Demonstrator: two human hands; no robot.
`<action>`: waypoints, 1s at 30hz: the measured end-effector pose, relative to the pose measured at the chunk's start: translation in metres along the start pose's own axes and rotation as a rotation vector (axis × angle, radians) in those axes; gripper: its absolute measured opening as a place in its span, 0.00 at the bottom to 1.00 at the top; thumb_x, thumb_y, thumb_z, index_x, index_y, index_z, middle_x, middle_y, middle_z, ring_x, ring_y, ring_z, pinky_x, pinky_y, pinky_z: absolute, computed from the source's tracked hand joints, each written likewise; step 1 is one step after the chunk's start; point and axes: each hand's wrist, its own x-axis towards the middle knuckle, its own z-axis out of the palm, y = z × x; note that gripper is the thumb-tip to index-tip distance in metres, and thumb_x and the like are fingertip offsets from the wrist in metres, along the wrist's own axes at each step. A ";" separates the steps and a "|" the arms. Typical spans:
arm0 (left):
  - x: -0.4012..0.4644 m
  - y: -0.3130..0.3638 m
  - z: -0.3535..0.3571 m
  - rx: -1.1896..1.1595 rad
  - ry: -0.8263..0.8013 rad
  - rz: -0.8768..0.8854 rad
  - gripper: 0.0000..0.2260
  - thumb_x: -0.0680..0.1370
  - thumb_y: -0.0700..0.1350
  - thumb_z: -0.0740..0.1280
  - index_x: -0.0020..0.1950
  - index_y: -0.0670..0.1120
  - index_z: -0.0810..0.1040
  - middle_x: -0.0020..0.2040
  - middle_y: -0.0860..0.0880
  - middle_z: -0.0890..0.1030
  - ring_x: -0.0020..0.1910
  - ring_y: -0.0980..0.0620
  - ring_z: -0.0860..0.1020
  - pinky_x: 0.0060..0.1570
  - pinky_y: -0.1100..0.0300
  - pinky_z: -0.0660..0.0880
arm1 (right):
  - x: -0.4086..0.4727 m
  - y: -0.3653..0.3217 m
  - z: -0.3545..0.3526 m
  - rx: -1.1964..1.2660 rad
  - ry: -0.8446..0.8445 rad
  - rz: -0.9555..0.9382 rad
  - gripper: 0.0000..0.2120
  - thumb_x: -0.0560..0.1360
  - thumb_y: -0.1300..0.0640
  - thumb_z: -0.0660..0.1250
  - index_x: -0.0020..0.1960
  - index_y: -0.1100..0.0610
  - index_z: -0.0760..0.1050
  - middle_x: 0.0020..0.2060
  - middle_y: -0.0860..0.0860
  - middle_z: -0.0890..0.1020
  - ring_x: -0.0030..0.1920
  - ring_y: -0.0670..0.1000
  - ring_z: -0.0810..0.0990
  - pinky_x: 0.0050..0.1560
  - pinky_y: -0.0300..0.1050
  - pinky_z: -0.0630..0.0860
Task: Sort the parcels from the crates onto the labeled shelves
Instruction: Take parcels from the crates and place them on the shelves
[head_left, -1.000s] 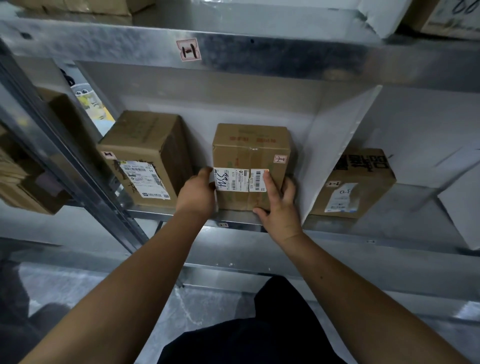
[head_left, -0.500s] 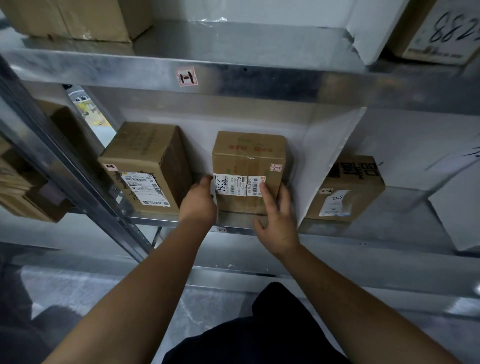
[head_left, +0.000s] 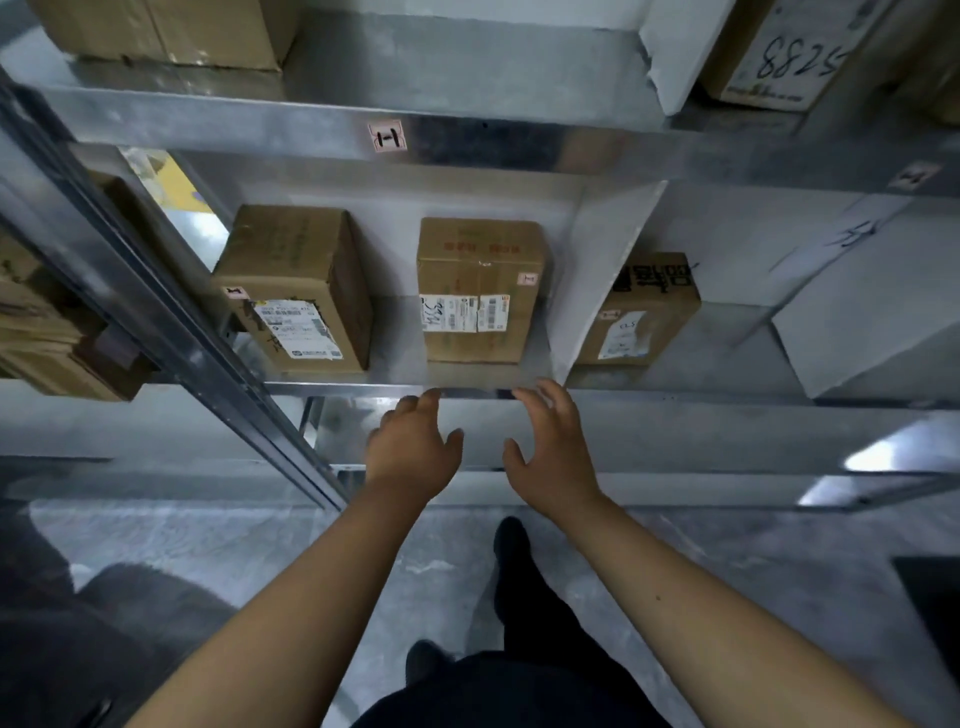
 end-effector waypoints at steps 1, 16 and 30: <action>-0.008 0.001 0.002 0.020 -0.005 0.021 0.31 0.79 0.60 0.66 0.80 0.53 0.65 0.74 0.47 0.73 0.70 0.41 0.74 0.65 0.42 0.75 | -0.007 -0.001 -0.002 -0.007 -0.005 0.016 0.30 0.75 0.59 0.72 0.76 0.55 0.69 0.77 0.52 0.63 0.77 0.54 0.63 0.75 0.46 0.65; -0.087 0.083 0.051 0.111 -0.009 0.315 0.35 0.76 0.61 0.68 0.82 0.56 0.62 0.78 0.50 0.70 0.76 0.45 0.68 0.75 0.44 0.64 | -0.105 0.058 -0.083 -0.083 -0.031 0.377 0.35 0.78 0.51 0.70 0.82 0.46 0.60 0.83 0.47 0.56 0.82 0.52 0.53 0.80 0.49 0.55; -0.187 0.339 0.170 0.166 -0.125 0.614 0.33 0.77 0.60 0.67 0.81 0.54 0.64 0.79 0.48 0.69 0.77 0.44 0.67 0.75 0.43 0.65 | -0.265 0.211 -0.278 0.007 0.215 0.670 0.31 0.75 0.55 0.73 0.77 0.53 0.71 0.75 0.52 0.71 0.74 0.55 0.68 0.72 0.40 0.62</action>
